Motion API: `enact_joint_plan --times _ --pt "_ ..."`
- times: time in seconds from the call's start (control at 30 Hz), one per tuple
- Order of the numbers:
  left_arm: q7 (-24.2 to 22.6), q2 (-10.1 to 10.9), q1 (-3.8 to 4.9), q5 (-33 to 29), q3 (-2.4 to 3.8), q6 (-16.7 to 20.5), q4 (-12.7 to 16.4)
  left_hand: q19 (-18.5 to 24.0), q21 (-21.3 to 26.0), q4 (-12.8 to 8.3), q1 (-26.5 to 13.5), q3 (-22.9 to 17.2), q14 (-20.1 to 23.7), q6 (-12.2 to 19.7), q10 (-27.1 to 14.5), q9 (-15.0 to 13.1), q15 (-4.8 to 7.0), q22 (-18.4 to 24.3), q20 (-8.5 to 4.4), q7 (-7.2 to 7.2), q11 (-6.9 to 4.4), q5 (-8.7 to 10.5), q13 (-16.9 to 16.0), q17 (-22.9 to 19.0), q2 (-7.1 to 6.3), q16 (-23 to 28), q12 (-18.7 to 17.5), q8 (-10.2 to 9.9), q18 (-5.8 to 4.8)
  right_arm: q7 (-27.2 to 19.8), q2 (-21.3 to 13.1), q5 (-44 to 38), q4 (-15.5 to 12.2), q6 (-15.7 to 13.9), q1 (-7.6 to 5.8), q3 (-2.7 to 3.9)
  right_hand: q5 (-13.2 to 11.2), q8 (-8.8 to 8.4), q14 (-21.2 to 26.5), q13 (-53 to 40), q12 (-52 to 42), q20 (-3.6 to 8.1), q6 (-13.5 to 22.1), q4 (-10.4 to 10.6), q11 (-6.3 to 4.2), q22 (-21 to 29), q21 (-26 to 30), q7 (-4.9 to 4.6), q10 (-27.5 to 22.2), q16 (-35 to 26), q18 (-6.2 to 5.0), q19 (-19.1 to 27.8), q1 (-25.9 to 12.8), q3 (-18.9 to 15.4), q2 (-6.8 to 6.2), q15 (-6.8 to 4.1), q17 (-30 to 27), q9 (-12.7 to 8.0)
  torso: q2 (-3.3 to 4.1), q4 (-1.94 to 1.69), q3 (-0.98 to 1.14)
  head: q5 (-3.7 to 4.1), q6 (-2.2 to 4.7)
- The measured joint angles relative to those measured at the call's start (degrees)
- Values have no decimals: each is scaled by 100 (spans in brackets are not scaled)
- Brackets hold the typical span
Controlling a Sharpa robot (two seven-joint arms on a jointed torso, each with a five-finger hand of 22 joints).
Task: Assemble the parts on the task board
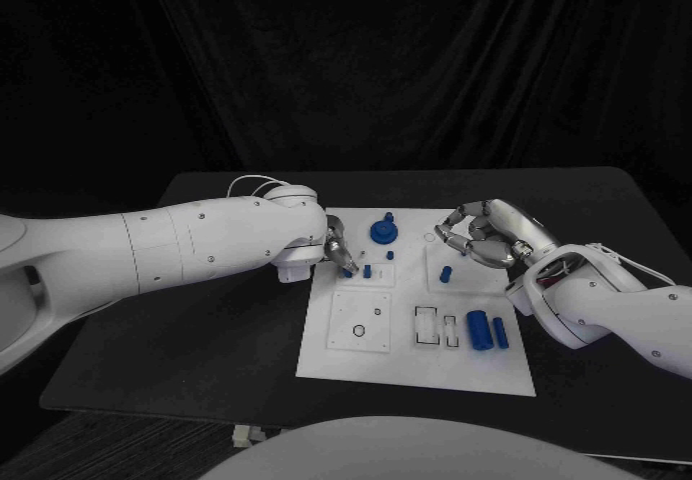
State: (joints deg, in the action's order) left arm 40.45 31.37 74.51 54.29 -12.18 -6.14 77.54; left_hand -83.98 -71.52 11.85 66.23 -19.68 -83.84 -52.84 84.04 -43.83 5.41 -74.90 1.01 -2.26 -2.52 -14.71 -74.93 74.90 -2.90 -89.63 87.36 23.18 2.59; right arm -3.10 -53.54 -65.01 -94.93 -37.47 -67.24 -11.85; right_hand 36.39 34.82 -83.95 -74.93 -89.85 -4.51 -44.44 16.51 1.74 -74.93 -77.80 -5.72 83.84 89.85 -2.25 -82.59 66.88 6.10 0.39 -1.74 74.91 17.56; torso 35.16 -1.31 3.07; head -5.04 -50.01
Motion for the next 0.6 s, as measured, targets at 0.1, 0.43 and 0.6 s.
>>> enact_joint_plan --times 0.1,0.43,0.6 --pt "0 -15 -1 -9 0 -1 -19 0 0 16 0 15 0 -42 0 6 0 0 0 1 0 0 0 0 0 0 0 0 0 2 0 0 2 7 1 0 0 0 0 0 0 0 0 0 0 0 0 0 0 0 0 0 0 0 0 0 0 0 0 0 0 3 0" --pt "0 -43 -2 -22 8 -81 -91 0 121 344 -286 290 0 -42 -20 109 0 0 0 1 19 135 0 0 59 27 -23 -85 0 6 -2 0 2 27 4 2 -1 0 0 0 0 0 0 16 0 1 0 0 0 0 0 0 23 16 23 0 0 -6 0 2 0 3 0" --pt "-2 -61 -1 -23 13 -137 -124 0 129 419 -312 352 0 -71 -20 126 0 0 0 -10 19 135 0 0 71 27 -45 -90 0 8 1 0 4 37 12 1 21 0 0 0 0 0 0 16 0 1 0 0 0 0 0 0 23 16 23 0 0 -5 0 2 0 -3 0"
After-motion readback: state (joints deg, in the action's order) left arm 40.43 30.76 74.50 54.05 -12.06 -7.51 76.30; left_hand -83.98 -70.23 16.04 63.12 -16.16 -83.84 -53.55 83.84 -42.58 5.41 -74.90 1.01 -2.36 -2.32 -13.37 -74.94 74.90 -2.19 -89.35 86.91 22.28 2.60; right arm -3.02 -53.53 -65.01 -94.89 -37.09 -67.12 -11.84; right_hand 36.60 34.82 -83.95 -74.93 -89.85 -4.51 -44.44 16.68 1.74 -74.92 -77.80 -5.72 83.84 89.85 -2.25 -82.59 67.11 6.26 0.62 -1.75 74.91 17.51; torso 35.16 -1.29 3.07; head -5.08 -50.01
